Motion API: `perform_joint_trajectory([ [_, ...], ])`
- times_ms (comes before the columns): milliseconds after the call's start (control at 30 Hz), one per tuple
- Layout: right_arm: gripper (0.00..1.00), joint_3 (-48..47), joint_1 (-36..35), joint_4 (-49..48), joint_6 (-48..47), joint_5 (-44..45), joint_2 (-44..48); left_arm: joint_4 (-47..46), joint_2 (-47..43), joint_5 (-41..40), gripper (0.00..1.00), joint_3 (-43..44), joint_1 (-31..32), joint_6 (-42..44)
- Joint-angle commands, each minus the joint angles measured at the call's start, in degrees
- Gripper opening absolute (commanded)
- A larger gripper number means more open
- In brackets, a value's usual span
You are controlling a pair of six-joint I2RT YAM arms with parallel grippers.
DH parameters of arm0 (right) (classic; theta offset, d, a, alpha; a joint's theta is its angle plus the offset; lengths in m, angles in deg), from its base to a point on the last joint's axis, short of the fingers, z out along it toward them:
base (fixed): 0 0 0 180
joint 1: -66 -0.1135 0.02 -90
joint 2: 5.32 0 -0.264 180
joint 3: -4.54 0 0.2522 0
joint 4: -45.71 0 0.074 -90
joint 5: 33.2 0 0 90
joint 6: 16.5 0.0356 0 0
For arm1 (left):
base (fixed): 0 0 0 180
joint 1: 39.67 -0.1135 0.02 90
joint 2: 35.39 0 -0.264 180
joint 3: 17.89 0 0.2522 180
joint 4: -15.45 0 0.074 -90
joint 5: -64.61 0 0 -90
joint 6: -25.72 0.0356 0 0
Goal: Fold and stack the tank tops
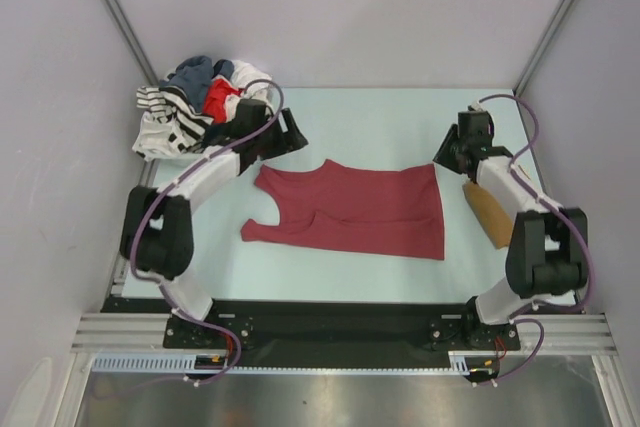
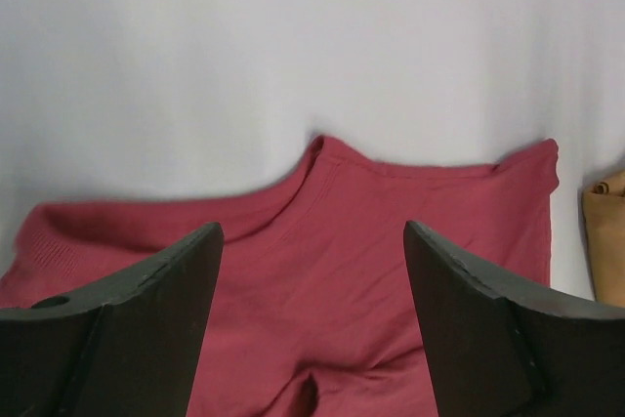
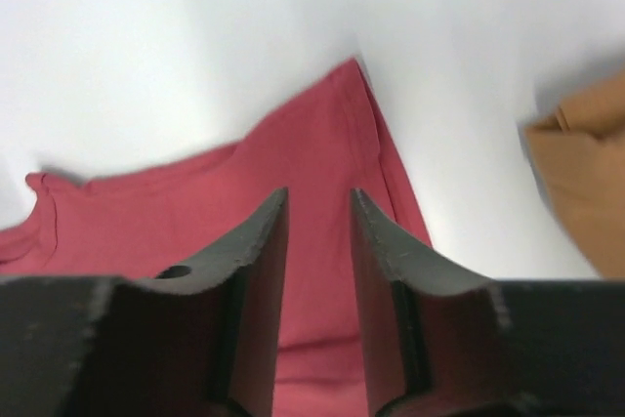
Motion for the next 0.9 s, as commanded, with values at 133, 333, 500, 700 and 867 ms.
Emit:
perform_joint_trajectory([
  [133, 0.43, -11.8, 0.8, -0.1, -2.8, -0.1, -14.3, 4.0, 17.4, 4.5, 0.80, 17.2, 3.3, 2.2],
  [333, 0.45, -14.3, 0.9, -0.6, -2.9, 0.6, -20.7, 7.8, 25.0, 3.2, 0.77, 26.1, 5.7, 2.7],
  [500, 0.41, -14.4, 1.2, -1.9, -2.7, 0.6, -23.4, 8.8, 29.8, 4.0, 0.63, 28.2, 6.4, 2.8],
  [700, 0.38, -14.1, 1.7, -3.4, -2.4, -0.3, -25.9, 9.9, 32.1, 3.5, 0.62, 29.2, 7.5, 3.0],
  [867, 0.32, -14.3, 1.7, -4.0, -2.4, -0.8, -26.9, 10.3, 34.3, 3.9, 0.60, 31.3, 8.2, 3.1],
])
